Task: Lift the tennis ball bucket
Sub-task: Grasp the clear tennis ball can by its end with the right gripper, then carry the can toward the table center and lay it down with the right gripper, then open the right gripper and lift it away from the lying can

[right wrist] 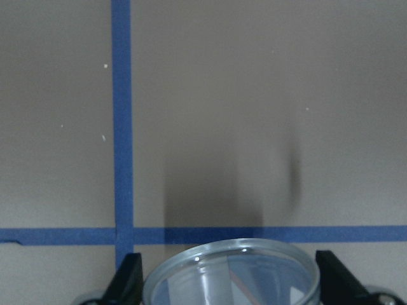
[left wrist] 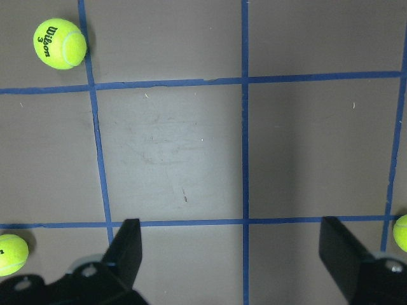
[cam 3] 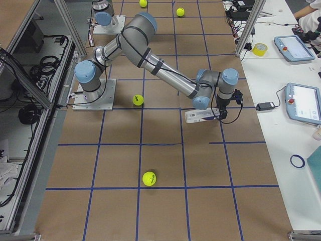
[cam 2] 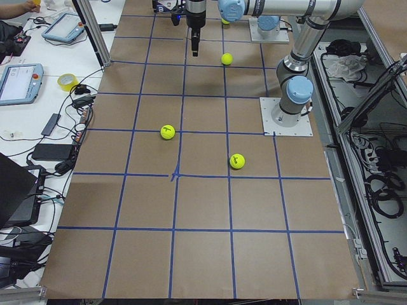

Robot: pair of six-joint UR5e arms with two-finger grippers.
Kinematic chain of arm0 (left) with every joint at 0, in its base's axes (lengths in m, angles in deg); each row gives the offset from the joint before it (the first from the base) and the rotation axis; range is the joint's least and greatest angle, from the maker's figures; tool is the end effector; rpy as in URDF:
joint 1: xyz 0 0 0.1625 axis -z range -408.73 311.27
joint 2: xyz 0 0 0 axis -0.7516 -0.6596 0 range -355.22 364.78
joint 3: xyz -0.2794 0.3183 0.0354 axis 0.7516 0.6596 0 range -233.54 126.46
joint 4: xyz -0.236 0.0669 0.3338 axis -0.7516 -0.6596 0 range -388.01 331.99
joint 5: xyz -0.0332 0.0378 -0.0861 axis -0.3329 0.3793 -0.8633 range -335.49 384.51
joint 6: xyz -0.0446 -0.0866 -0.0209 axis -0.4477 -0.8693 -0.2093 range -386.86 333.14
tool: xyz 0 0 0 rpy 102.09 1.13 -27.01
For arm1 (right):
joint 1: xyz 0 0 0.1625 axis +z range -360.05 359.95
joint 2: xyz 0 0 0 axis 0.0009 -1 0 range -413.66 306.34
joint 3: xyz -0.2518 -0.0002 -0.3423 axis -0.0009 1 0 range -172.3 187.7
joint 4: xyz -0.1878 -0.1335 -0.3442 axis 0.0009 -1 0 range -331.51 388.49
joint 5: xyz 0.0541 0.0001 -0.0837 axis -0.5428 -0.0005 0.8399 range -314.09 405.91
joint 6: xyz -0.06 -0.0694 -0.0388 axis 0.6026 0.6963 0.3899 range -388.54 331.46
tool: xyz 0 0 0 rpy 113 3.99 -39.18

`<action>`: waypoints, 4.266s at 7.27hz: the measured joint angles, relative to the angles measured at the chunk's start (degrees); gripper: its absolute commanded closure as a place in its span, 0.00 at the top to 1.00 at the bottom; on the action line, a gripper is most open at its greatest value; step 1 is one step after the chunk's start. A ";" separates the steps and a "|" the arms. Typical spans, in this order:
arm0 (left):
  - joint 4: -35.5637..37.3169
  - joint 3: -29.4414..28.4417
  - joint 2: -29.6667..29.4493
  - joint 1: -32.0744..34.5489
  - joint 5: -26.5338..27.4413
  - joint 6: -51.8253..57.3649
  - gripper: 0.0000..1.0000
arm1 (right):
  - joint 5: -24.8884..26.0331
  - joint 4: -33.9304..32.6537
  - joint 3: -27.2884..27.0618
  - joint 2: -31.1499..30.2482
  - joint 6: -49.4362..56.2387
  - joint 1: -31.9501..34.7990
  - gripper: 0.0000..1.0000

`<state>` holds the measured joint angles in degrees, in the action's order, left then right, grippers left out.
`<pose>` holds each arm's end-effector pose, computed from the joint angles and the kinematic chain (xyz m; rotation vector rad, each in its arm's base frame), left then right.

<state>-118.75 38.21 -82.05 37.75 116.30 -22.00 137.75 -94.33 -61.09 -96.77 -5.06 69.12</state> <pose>-0.1011 -0.4766 0.4982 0.0360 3.1092 -0.0150 -0.1540 -0.7705 0.1965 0.0679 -3.0601 0.1581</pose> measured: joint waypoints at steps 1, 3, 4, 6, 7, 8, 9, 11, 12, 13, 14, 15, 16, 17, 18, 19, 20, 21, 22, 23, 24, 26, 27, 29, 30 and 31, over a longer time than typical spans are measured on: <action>0.03 0.04 -0.01 0.01 -0.02 0.02 1.00 | -0.17 0.53 -0.02 -0.04 2.08 0.00 0.66; 0.06 0.03 -0.01 0.00 -0.03 0.01 1.00 | 0.20 2.49 -0.02 -0.17 6.06 0.00 0.57; 0.10 -0.01 -0.01 -0.07 -0.03 0.04 1.00 | 0.31 3.37 0.02 -0.32 8.20 -0.01 0.56; 0.13 -0.12 0.00 -0.62 -0.21 0.24 1.00 | -0.22 4.32 0.29 -2.01 9.24 0.34 0.46; 0.15 -0.24 0.04 -0.93 -0.26 0.61 1.00 | -0.86 5.34 0.36 -3.99 8.82 1.53 0.50; 0.17 -0.40 0.07 -1.31 -0.29 0.89 1.00 | -1.77 7.07 0.39 -5.98 8.32 3.91 0.52; 0.15 -0.59 0.10 -1.89 -0.38 1.34 1.00 | -2.35 8.88 0.41 -7.90 8.15 7.16 0.49; 0.11 -0.97 0.32 -3.90 -0.79 3.02 1.00 | -3.39 10.93 0.40 -10.61 9.28 15.04 0.46; 0.07 -1.04 0.54 -4.86 -0.82 3.66 1.00 | -3.48 11.08 0.37 -11.30 12.71 19.57 0.45; 0.03 -1.07 0.69 -5.33 -0.58 4.24 1.00 | -3.58 10.84 0.34 -11.55 17.73 23.56 0.41; -0.38 -1.09 0.81 -5.51 0.70 5.02 1.00 | -4.04 10.63 0.33 -11.60 22.62 27.69 0.40; -1.09 -1.08 0.95 -5.61 2.89 6.00 1.00 | -5.06 10.42 0.33 -11.22 26.63 31.98 0.39; -1.39 -1.08 1.01 -5.89 4.48 6.83 1.00 | -6.89 9.07 0.31 -9.86 29.81 36.55 0.39; -1.41 -1.13 1.03 -6.56 4.99 7.40 1.00 | -8.74 6.66 0.23 -7.90 32.00 40.82 0.39; -1.34 -1.18 1.05 -7.37 5.11 7.80 1.00 | -9.62 4.82 -0.14 -6.01 34.47 43.91 0.40; -1.30 -1.20 1.05 -7.86 5.14 7.98 1.00 | -9.98 3.21 -1.01 -4.48 37.21 45.62 0.53; -1.29 -1.22 1.05 -8.09 5.15 8.08 1.00 | -10.02 2.06 -1.73 -3.94 38.36 46.67 0.79; -1.26 -1.21 1.05 -8.19 5.15 8.20 1.00 | -10.20 1.55 -2.08 -3.77 38.97 47.30 1.00; -1.22 -1.17 1.05 -8.28 5.15 8.28 1.00 | -10.40 1.49 -2.23 -3.77 38.88 47.63 1.00; -1.20 -1.15 1.05 -8.36 5.15 8.31 1.00 | -10.36 1.68 -2.28 -3.97 37.05 47.68 1.00; -1.19 -1.15 1.05 -8.40 5.15 8.32 1.00 | -10.16 1.84 -2.26 -4.82 34.52 47.52 1.00; -1.28 -1.14 1.05 -8.48 5.16 8.32 1.00 | -10.93 5.57 -1.62 -8.97 32.55 46.10 1.00; -1.35 -1.15 1.05 -8.50 5.14 8.28 1.00 | -12.38 9.09 -1.32 -12.35 32.30 44.11 1.00; -0.88 -1.33 0.38 -8.39 3.31 7.24 1.00 | -14.23 17.29 -1.38 -19.70 30.95 37.91 1.00; 1.06 -0.95 -0.62 -8.22 -0.10 5.41 1.00 | -13.91 21.37 -1.50 -23.04 27.57 34.52 1.00; 4.21 0.11 -2.04 -7.97 -3.58 3.13 1.00 | -12.87 24.49 -1.66 -26.39 22.17 30.63 1.00</action>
<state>-114.55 38.32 -84.08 29.78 112.71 -18.87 124.87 -69.84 -62.75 -123.16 17.11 99.75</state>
